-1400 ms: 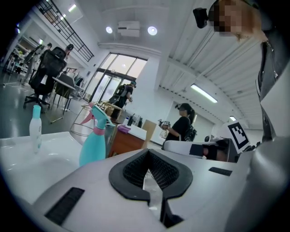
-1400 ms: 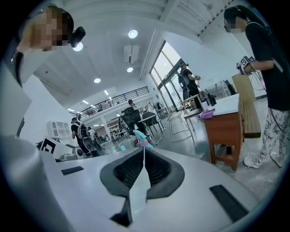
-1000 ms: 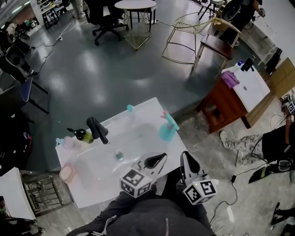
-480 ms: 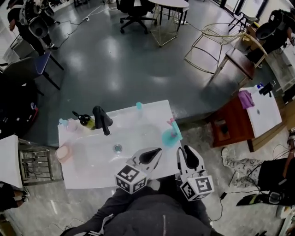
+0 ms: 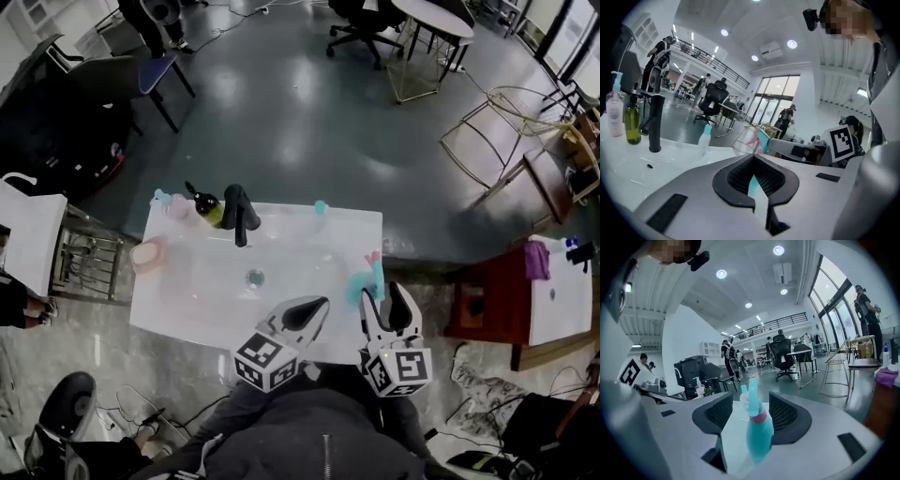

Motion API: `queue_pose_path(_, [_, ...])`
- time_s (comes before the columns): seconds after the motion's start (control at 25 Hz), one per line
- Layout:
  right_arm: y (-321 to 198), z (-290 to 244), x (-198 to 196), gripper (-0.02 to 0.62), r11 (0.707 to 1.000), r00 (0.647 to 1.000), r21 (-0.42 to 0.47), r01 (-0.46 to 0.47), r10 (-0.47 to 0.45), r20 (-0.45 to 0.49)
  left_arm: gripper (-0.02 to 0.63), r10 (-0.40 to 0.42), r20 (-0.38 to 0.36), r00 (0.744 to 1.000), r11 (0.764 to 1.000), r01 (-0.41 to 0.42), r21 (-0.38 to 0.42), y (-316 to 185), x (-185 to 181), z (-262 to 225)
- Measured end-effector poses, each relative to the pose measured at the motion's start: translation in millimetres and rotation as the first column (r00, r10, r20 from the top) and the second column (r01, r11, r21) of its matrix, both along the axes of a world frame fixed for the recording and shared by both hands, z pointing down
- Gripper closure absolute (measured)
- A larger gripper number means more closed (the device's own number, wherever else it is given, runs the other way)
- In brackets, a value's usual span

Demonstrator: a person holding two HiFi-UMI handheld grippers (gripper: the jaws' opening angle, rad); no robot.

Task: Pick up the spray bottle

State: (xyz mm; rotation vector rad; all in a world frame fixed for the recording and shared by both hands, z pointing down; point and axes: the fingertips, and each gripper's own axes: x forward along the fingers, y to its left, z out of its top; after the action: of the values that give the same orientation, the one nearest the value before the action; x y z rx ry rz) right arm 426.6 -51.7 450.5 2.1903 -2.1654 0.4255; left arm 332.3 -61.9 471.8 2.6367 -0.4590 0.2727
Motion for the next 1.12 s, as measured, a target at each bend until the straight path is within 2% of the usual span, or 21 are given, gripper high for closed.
queue_pose_path(0.36, [-25, 4, -2, 0.393, 0.989, 0.988, 0.013, 0.148, -0.147, -0.036, 0.598, -0.174, -0.002, 0.985, 0.985, 0.174, -0.007, -6, -1, 1])
queue_pose_path(0.64, [-37, 13, -4, 0.393, 0.974, 0.973, 0.006, 0.227, -0.226, -0.052, 0.598, -0.310, 0.021, 0.950, 0.950, 0.311, -0.024, 1, -16, 9])
queue_pose_path(0.92, [-45, 15, 5, 0.394, 0.977, 0.975, 0.011, 0.211, -0.209, -0.078, 0.598, -0.386, 0.036, 0.922, 0.921, 0.387, -0.036, 11, -30, 12])
queue_pose_path(0.96, [-45, 15, 7, 0.408, 0.979, 0.977, 0.017, 0.201, -0.199, -0.079, 0.598, -0.390, 0.038, 0.920, 0.919, 0.391, -0.039, 12, -31, 13])
queue_pose_path(1.04, [-45, 13, 9, 0.512, 0.981, 0.978, 0.026, 0.191, -0.188, -0.086, 0.598, -0.394, 0.040, 0.918, 0.918, 0.395, -0.045, 13, -31, 15])
queue_pose_path(1.12, [-45, 12, 8, 0.514, 0.980, 0.977, 0.028, 0.195, -0.191, -0.098, 0.598, -0.393, 0.040, 0.919, 0.918, 0.395, -0.047, 14, -30, 16])
